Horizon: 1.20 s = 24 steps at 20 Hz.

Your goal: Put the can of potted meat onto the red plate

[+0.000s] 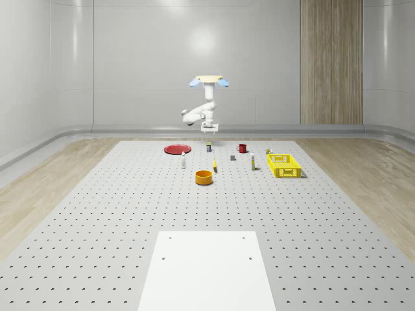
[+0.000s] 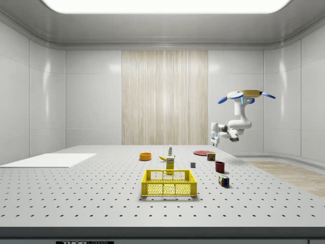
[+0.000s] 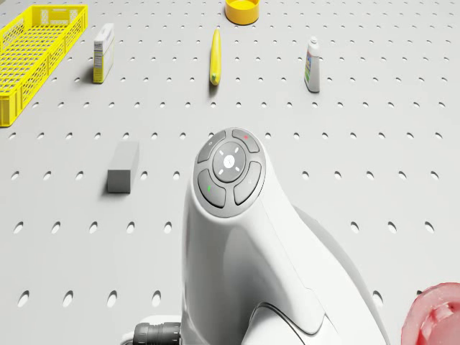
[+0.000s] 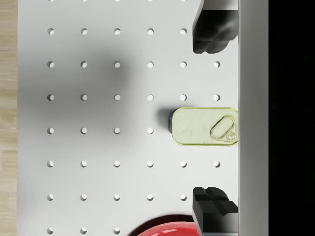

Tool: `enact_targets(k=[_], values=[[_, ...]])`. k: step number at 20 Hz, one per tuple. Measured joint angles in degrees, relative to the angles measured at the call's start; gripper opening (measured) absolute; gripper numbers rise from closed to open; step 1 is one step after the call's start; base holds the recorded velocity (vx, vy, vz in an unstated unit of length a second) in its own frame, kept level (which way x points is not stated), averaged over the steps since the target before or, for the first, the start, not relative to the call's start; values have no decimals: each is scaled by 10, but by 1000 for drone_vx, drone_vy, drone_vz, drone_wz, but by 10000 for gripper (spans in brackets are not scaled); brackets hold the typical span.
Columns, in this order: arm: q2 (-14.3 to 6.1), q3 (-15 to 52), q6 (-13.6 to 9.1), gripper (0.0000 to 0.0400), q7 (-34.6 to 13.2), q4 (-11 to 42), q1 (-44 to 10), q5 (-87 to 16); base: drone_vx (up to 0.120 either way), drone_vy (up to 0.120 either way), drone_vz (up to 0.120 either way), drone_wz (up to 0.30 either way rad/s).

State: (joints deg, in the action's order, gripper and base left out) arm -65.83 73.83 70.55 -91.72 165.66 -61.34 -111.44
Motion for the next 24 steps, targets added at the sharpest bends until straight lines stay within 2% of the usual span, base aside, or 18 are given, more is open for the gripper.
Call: enact_targets(k=[4, 9, 12, 18, 24], values=[[-11, 4, 10, 400, -4, -1, -4, 6, 120, 0, -120, 0], [-25, 8, 23, 400, -8, -2, -9, 13, 0, 0, -120, 0], [-33, 10, 30, 400, -11, -2, -12, 17, 0, -93, -107, 0], [-52, -4, 54, 400, -12, -9, -16, 8, 0, 0, 0, 0], [-60, -5, 72, 400, -16, -36, -45, 3, 0, 0, 0, 0]])
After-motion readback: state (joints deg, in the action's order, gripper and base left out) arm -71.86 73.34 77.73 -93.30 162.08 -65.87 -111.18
